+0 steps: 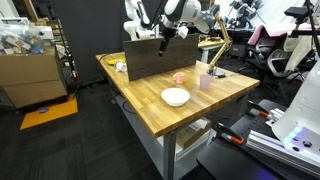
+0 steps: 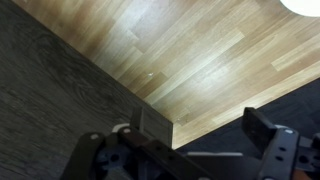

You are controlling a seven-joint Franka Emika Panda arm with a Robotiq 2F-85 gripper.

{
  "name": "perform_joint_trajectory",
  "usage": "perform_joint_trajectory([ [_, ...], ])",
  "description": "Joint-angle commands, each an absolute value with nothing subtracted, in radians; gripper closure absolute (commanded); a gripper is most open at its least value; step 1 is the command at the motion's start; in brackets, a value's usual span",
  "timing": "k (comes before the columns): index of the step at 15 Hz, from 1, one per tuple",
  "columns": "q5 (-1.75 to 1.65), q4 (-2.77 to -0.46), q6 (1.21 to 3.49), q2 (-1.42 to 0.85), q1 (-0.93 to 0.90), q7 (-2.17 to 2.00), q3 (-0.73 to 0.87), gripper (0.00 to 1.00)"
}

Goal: Flip the switch of the desk lamp. Pick up the light pink cup from the table and pour some of its water in the white dish.

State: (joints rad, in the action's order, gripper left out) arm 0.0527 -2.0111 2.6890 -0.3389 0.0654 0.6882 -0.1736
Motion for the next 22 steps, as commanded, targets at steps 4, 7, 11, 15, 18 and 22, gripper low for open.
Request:
perform_joint_trajectory([
  [4,0.047,-2.01,2.689,-0.341,0.062,0.677,-0.176,0.0],
  [7,0.047,-2.01,2.689,-0.341,0.062,0.677,-0.176,0.0],
  [11,0.008,-2.005,2.689,-0.347,0.053,0.677,-0.157,0.0],
  [15,-0.18,-1.988,2.635,-0.358,0.048,0.731,-0.087,0.0],
  [18,-0.289,-1.989,2.597,-0.366,0.051,0.797,-0.062,0.0],
  [22,-0.3,-2.009,2.615,-0.367,0.052,0.791,-0.062,0.0],
])
